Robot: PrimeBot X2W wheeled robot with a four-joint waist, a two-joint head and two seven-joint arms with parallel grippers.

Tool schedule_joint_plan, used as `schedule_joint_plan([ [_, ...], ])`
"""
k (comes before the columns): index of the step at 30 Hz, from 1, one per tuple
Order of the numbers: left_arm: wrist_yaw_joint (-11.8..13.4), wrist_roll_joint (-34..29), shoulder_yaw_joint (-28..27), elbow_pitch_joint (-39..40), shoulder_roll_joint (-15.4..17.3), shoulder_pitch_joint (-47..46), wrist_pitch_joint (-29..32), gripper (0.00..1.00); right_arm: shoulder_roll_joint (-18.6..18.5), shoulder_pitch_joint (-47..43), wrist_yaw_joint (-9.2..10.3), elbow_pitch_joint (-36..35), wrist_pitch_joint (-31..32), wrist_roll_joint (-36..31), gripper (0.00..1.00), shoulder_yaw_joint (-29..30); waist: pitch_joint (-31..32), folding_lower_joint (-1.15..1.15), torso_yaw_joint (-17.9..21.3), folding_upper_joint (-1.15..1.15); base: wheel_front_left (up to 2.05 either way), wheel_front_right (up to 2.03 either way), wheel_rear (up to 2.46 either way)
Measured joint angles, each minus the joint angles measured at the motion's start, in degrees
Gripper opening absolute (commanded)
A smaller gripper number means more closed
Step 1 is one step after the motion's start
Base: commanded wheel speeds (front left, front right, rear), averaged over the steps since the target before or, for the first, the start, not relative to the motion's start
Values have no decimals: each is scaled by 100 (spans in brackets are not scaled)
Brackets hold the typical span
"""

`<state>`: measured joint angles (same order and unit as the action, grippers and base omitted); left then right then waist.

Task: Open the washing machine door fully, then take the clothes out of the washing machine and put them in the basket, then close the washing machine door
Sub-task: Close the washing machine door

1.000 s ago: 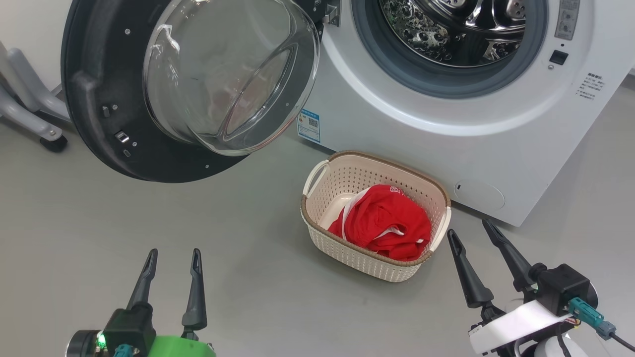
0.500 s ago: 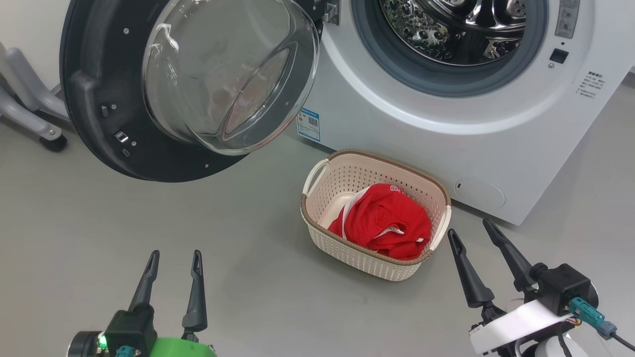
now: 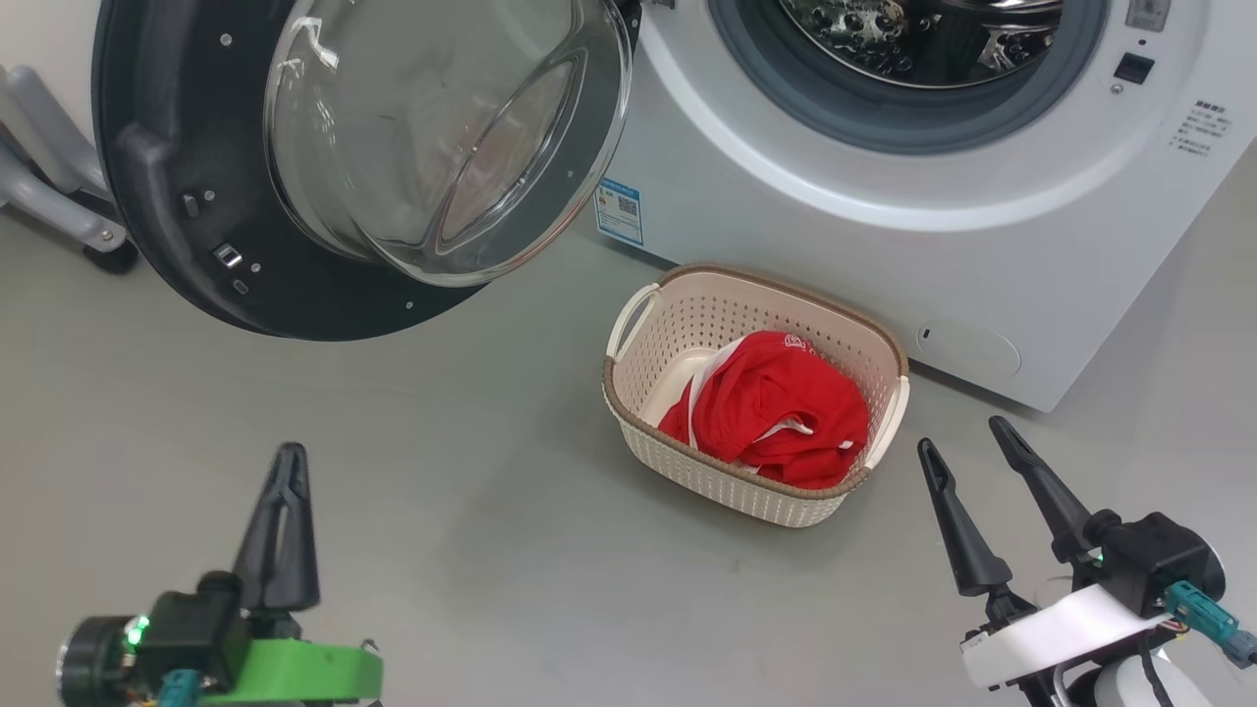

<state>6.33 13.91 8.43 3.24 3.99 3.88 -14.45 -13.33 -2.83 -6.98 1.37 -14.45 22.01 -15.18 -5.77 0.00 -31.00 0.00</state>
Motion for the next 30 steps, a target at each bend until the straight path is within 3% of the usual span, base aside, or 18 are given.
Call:
schedule_joint_plan([
  [8, -3, 130, -626, 415, 487, -542, 7, 0, -208, -10, 0, -160, 3, -26, 100, 107, -256, 0, -10, 0, 0, 0, 0],
  [13, -37, 389, -1402, 790, 1099, -1038, 270, 0, -336, -9, 0, -308, 85, -51, 100, 91, -424, 0, 80, 0, 0, 0, 0],
  [21, -91, 2060, -2771, 792, 1313, -1987, 1054, 0, -588, -8, 0, -541, 112, -98, 100, 133, -695, 0, 348, 0, 0, 0, 0],
  [30, 2, 3244, -4095, -402, 1530, -2705, 1964, 0, -760, -1, 0, -700, 155, -88, 100, 163, -962, 0, 737, 0, 0, 0, 0],
])
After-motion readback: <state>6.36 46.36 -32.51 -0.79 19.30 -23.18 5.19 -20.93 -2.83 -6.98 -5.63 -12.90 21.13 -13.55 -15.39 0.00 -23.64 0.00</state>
